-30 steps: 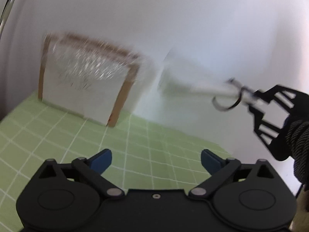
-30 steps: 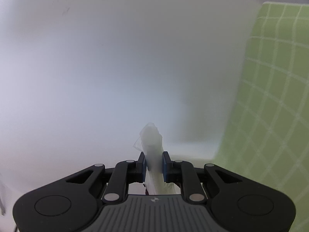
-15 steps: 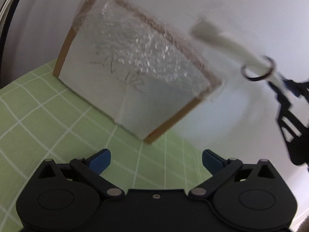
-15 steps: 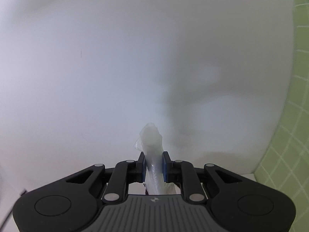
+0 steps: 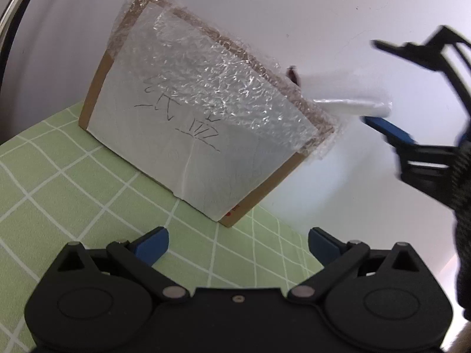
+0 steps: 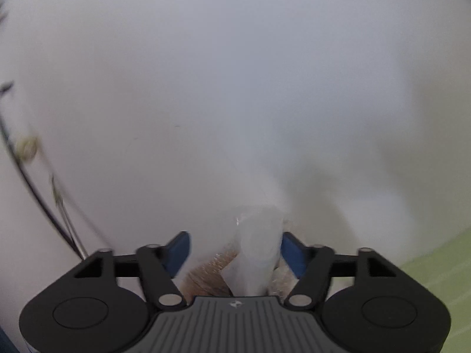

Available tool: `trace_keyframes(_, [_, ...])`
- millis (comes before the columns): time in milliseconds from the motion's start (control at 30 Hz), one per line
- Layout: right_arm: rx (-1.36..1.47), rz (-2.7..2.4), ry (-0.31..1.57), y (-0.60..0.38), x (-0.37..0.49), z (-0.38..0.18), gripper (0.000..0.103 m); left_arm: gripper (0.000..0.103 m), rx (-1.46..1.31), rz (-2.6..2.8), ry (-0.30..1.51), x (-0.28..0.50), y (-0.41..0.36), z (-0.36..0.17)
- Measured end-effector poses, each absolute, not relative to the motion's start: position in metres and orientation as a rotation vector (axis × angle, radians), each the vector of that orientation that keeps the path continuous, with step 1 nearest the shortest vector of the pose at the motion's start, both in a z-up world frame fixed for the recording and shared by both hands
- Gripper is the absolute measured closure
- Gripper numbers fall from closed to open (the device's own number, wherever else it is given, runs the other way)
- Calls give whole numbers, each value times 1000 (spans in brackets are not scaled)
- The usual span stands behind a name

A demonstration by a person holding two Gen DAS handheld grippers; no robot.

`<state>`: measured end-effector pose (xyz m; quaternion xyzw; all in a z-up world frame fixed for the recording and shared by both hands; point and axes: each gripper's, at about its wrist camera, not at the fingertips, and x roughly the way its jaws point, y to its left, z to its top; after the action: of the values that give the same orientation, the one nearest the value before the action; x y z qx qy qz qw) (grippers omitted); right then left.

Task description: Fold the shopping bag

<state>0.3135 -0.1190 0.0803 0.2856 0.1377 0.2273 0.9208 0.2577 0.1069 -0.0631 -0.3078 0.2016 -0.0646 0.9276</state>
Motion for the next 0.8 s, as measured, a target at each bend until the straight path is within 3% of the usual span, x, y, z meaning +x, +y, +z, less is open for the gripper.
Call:
trace_keyframes(67, [516,469,239,-133,299,93,6,1,-599,-127,408,254,106,-60])
trace_keyframes(133, [439,462,203,-142,282,102,1,1,-540,-145,386,247,102,-52])
trace_keyframes(467, [138,298,204,-172,176,81,0,1,-365,-183,221,176,74,6])
trace_keyframes(800, [84,101,292,-209,96,42,0,1,-255,-270,265,117,34,23])
